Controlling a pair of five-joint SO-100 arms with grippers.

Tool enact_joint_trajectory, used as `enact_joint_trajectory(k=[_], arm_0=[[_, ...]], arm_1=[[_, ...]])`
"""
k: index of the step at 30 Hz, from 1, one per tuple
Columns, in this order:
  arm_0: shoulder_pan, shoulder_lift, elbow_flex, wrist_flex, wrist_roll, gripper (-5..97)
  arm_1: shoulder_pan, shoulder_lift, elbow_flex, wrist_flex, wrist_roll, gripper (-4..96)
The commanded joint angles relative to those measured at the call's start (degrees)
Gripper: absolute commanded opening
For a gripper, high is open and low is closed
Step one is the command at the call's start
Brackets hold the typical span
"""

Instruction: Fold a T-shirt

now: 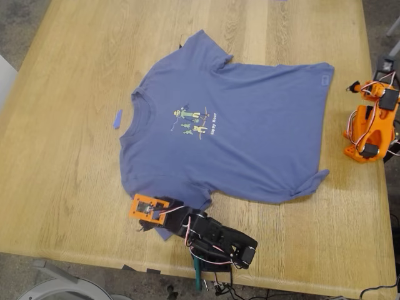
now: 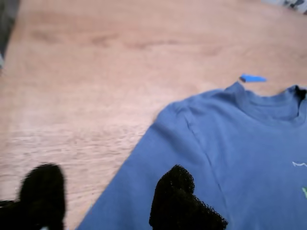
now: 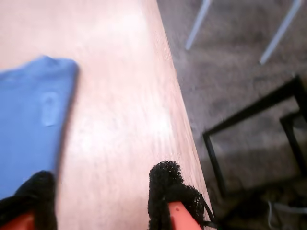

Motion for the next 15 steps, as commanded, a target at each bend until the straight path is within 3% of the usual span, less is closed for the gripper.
enact_joint_trajectory(k=[1, 8, 15], arm_0=[[1.2, -12.5, -20.0, 3.4, 0.8, 41], [10.7, -29.2, -42.5, 13.4, 0.3, 64], [18.1, -34.5, -48.3, 19.0, -0.1, 70]], arm_1=[[-6.7, -2.8, -10.3, 3.3, 0.4, 34.9], [-25.2, -9.3, -26.5, 9.4, -2.9, 37.6], [-44.9, -16.1, -33.1, 9.5, -6.1, 38.6]])
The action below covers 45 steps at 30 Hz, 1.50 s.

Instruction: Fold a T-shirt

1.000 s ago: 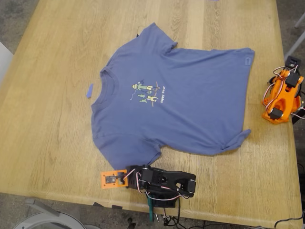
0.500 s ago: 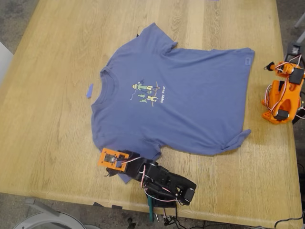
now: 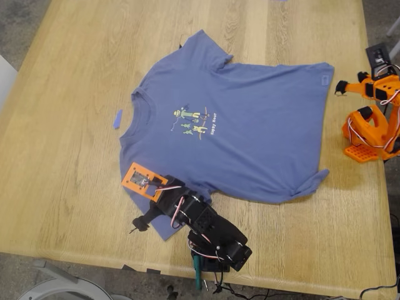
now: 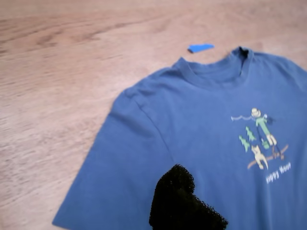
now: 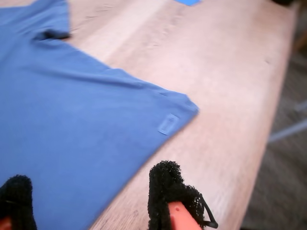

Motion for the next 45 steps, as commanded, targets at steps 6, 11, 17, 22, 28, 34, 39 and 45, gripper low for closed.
enact_joint_trajectory(k=[6, 11, 17, 22, 28, 34, 39, 45], arm_0=[[9.4, -6.8, -11.7, 6.2, 0.6, 71], [13.2, -12.0, -13.7, 6.2, 2.5, 71], [17.5, -19.0, -12.7, -2.8, 4.3, 71], [24.3, -26.3, -15.9, -7.9, 4.1, 71], [29.1, -33.3, -16.2, -16.8, 4.0, 71], [28.2, -37.8, -15.2, -22.5, 4.2, 71], [27.3, -40.8, -14.7, -26.1, 4.1, 70], [23.9, -46.0, -12.4, -35.2, 4.4, 70]], arm_1=[[-19.9, -8.3, -6.3, 0.1, -1.0, 38.6], [-29.4, -14.8, -8.8, -0.1, -1.1, 38.6], [-39.6, -24.5, -9.1, -5.5, -1.3, 37.9], [-46.7, -32.4, -7.1, -16.3, -1.1, 36.8], [-54.1, -44.3, -6.0, -30.1, -0.3, 35.9], [-56.6, -56.8, -8.2, -42.9, 0.1, 35.2], [-57.0, -63.1, -7.2, -51.2, 0.0, 33.6], [-58.4, -73.8, -12.8, -58.6, 0.1, 32.4]])
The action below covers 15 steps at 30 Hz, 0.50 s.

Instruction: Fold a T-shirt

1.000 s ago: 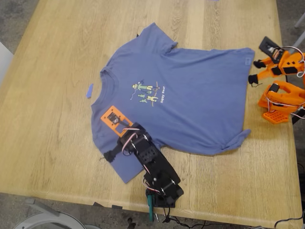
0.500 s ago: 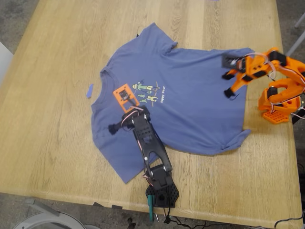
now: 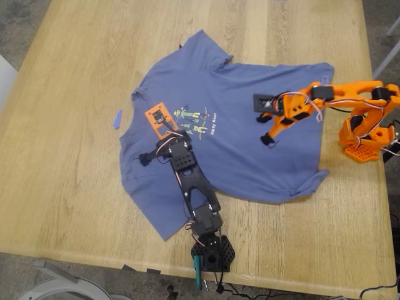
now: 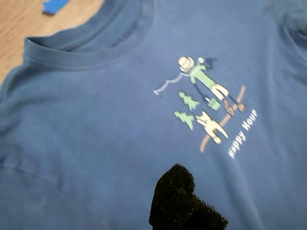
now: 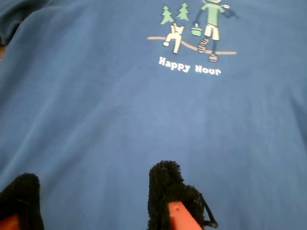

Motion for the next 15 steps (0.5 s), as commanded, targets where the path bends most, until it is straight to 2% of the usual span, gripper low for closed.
enact_joint_trajectory(k=[1, 4, 15], arm_0=[[-1.8, -0.6, -0.7, -6.7, 0.5, 70], [-2.8, -3.3, 0.9, -14.2, 0.8, 69], [-3.9, -12.9, 0.6, -24.3, 0.9, 69]], arm_1=[[-0.3, -3.3, -5.7, -3.1, -0.1, 32.2], [-0.4, -6.3, -7.3, -5.5, -0.1, 31.9], [-1.7, -16.7, -17.3, -9.8, -0.3, 29.6]])
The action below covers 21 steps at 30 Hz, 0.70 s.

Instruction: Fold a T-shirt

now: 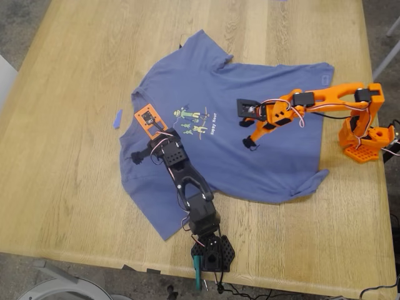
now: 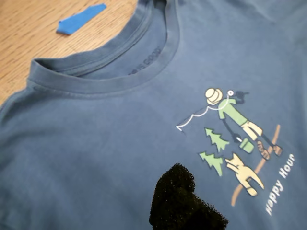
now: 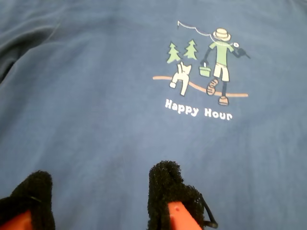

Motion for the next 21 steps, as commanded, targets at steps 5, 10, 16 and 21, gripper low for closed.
enact_joint_trajectory(k=[5, 10, 16, 21], arm_0=[[-3.0, -5.4, -3.3, -10.8, 1.3, 69], [-6.2, -12.0, -8.0, -15.6, 2.1, 69], [-8.2, -19.6, -14.6, -18.6, 2.5, 69], [-8.2, -25.8, -21.5, -18.9, 2.6, 69]], arm_1=[[-1.8, -2.5, -7.0, -0.7, 0.5, 29.0], [-1.0, -3.4, -6.4, -3.5, 0.6, 28.6], [-0.7, -5.8, -5.8, -6.3, 0.4, 28.2], [-0.4, -7.6, -5.8, -8.9, 0.8, 26.7]])
